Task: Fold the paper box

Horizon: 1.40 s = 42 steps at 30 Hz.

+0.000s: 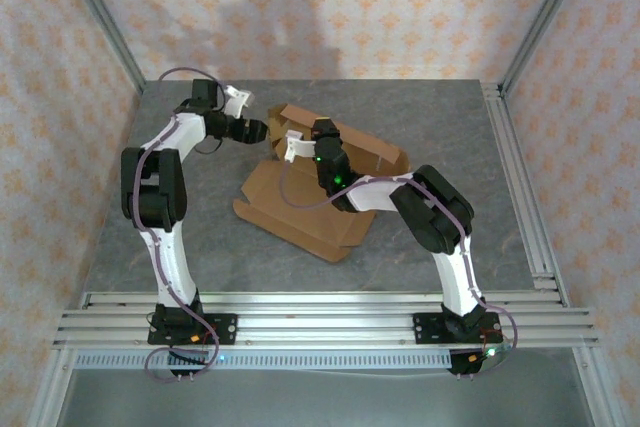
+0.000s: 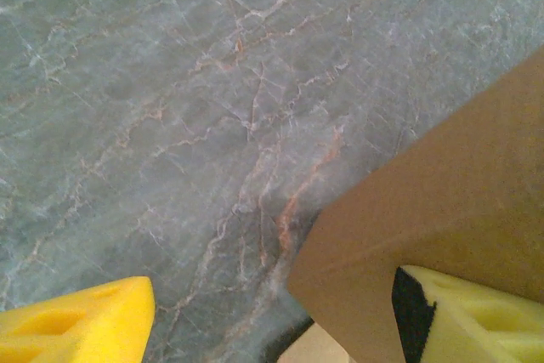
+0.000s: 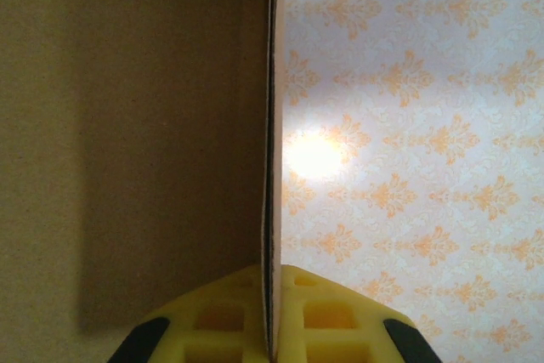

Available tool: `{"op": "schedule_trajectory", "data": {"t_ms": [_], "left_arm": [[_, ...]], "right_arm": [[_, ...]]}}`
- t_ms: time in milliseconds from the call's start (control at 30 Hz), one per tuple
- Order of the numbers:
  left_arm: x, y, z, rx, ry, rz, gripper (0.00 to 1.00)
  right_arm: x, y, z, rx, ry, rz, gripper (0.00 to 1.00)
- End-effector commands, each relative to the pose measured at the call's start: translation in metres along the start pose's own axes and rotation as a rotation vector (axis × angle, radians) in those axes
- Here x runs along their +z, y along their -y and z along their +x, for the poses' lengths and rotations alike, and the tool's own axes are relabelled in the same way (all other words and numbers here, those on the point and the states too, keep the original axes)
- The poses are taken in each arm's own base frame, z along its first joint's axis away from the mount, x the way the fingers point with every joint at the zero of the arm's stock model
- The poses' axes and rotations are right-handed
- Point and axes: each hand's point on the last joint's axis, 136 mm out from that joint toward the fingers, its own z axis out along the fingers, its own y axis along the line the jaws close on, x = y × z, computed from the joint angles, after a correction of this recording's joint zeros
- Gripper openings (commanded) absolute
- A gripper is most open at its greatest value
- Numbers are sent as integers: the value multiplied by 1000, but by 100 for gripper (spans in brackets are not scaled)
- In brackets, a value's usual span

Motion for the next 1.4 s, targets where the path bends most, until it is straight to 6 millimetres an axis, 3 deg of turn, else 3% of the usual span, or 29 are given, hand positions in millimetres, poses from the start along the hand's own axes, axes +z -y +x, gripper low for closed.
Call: {"op": "schedule_trajectory", "data": {"t_ms": [0, 433, 733, 933, 1233, 1367], "left_arm": [[-11, 15, -11, 56, 38, -19, 75], [-4, 35, -7, 105, 53, 3, 73], [9, 51, -10, 155, 24, 34, 59], [15, 65, -6, 170, 4, 75, 58], [27, 63, -6, 156, -14, 61, 46], [32, 62, -16, 103, 20, 39, 37]], "right_arm": [[-4, 8, -3, 15, 15, 2, 0], [-3, 9, -9, 15, 25, -3, 0], [-3, 9, -13, 20, 33, -4, 0], [-2, 9, -14, 24, 32, -4, 0], [-2, 11, -16, 30, 35, 1, 0], [-2, 10, -18, 36, 39, -2, 0]]}}
